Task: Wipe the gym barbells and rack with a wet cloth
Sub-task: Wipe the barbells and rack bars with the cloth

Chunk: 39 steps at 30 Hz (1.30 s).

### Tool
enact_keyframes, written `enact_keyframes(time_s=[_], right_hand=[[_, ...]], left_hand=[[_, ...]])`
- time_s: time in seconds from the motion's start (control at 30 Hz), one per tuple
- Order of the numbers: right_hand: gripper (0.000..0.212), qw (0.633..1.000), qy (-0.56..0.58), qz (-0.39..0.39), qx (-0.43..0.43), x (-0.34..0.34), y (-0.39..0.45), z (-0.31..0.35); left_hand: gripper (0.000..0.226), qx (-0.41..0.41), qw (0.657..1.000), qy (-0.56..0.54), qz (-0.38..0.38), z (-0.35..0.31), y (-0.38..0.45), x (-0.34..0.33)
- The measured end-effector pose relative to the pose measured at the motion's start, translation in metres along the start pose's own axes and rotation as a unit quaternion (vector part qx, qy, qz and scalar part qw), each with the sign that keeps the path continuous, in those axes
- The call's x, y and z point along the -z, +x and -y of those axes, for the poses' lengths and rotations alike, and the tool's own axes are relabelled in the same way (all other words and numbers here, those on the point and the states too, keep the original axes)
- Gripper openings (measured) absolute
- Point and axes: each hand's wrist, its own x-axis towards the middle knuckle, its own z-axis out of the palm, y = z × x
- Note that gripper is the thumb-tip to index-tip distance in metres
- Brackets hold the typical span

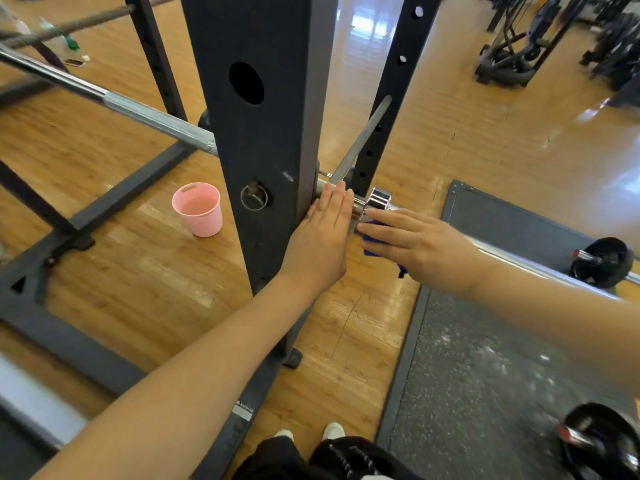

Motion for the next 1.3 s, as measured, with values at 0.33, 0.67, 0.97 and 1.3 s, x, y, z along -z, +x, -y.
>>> enact_keyframes(time_s=[0.33, 0.67, 0.97, 1.3], right_hand=[[0.042, 0.998, 0.022, -0.038, -0.041, -0.003, 0.008, 0.008], [0.058, 0.983, 0.181, -0.012, -0.012, 0.015, 0.041, -0.015], [0.049, 0.943, 0.329, -0.003, 0.055, 0.014, 0.043, -0.074], [0.039, 0.913, 0.396, 0.003, 0.094, 0.007, 0.063, -0.110]], left_hand=[[0.074, -0.008, 1.000, -0.013, -0.001, 0.002, -0.001, -0.001], [0.074, 0.015, 0.997, -0.078, -0.004, 0.001, -0.010, 0.005], [0.057, 0.120, 0.989, -0.026, -0.087, -0.019, 0.002, 0.000], [0.054, 0.170, 0.982, 0.026, -0.083, -0.027, 0.005, 0.011]])
